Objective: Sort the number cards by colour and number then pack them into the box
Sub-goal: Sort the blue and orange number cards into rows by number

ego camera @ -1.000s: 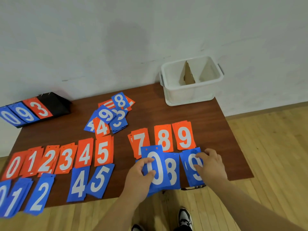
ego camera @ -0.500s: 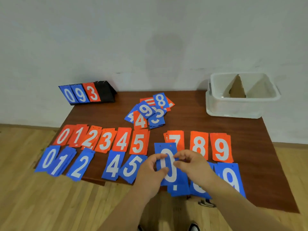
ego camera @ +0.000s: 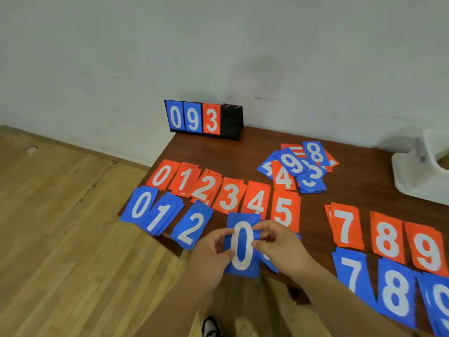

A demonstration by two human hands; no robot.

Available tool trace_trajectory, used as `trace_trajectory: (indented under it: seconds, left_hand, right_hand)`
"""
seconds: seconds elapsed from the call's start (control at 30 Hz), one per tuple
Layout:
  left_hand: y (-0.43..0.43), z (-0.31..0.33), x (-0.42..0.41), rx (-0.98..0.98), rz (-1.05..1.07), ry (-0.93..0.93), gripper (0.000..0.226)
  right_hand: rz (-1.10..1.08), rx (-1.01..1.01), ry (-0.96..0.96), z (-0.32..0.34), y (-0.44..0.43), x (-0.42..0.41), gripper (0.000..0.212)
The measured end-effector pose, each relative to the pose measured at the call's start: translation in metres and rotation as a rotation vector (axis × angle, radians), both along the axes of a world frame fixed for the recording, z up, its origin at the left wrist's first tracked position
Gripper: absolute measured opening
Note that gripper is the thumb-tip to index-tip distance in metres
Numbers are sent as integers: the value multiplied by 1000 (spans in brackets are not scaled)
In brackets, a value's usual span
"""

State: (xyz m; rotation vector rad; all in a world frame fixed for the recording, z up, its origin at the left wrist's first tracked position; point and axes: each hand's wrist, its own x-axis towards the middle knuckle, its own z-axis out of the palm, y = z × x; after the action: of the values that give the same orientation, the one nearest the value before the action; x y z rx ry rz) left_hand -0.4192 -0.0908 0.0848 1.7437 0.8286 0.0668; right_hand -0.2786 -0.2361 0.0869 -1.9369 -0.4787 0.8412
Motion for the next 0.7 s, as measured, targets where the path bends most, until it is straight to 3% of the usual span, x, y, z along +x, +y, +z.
trace_trajectory:
  seconds: [0.4,0.7]
  left_hand:
    - [135,-3,-56,90,-21,78,44]
    - [190,-1,-54,109,144,151,39]
  right_hand:
    - [121,-101,-18,1,142,-39,24]
    - [360,-119,-87,-7,221,-24,24]
